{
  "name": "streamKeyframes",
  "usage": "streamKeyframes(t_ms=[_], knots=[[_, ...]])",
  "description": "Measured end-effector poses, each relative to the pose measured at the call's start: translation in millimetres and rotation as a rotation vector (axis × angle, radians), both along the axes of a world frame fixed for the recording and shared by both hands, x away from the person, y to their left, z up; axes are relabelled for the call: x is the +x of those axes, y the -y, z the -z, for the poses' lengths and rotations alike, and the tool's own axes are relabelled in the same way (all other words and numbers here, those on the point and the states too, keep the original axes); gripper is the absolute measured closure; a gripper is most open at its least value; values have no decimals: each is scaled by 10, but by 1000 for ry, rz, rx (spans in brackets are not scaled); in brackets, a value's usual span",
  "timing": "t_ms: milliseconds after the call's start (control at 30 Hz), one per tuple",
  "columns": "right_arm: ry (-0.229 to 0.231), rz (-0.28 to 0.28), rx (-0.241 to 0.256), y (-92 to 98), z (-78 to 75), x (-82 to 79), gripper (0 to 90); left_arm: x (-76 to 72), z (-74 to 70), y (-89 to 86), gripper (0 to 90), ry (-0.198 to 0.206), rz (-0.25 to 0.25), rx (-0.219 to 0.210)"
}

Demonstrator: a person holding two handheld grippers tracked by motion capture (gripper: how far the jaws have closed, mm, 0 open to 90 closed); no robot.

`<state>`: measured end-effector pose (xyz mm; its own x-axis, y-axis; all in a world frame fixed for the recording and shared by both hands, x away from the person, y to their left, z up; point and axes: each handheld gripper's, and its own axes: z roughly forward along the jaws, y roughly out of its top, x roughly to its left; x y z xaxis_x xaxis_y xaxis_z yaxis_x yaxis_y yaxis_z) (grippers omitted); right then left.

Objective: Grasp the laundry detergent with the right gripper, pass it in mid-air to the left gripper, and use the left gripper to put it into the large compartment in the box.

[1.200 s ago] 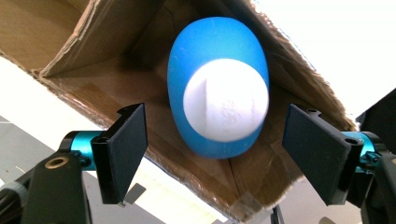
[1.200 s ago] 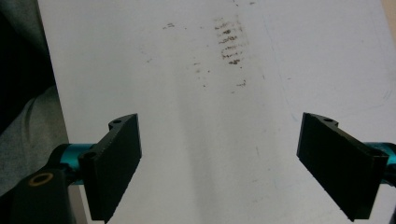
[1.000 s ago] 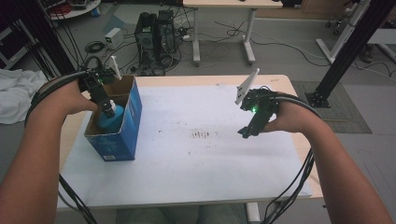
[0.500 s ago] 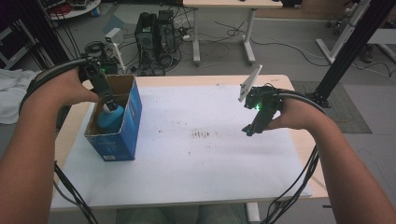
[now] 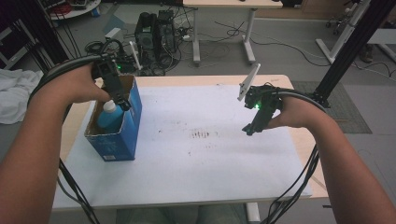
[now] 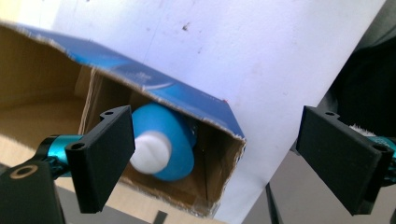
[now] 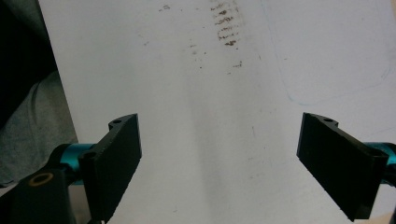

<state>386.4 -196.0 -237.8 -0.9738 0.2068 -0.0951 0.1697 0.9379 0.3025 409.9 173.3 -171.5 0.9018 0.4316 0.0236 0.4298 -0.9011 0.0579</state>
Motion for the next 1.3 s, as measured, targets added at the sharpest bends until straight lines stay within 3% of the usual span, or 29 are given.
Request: streamKeyframes(t_ms=[67,100,267,600,733,900,1300], knots=[[-2,0,-7,-5,-1,6,131,-21,21,65,116,5,23,-6],[-5,5,-11,-6,-5,7,131,-8,6,89,116,-7,75,21],[-20,4,-22,-25,-7,36,131,-20,59,231,117,-19,147,1],[-38,2,-29,-41,22,83,131,17,146,424,116,-47,201,-15],[-33,3,-34,-29,26,96,131,22,206,495,117,-64,230,11],[-37,3,-39,-28,37,107,131,9,230,554,117,-72,261,9],[-43,2,-42,-47,44,120,131,15,271,607,117,-75,270,20]])
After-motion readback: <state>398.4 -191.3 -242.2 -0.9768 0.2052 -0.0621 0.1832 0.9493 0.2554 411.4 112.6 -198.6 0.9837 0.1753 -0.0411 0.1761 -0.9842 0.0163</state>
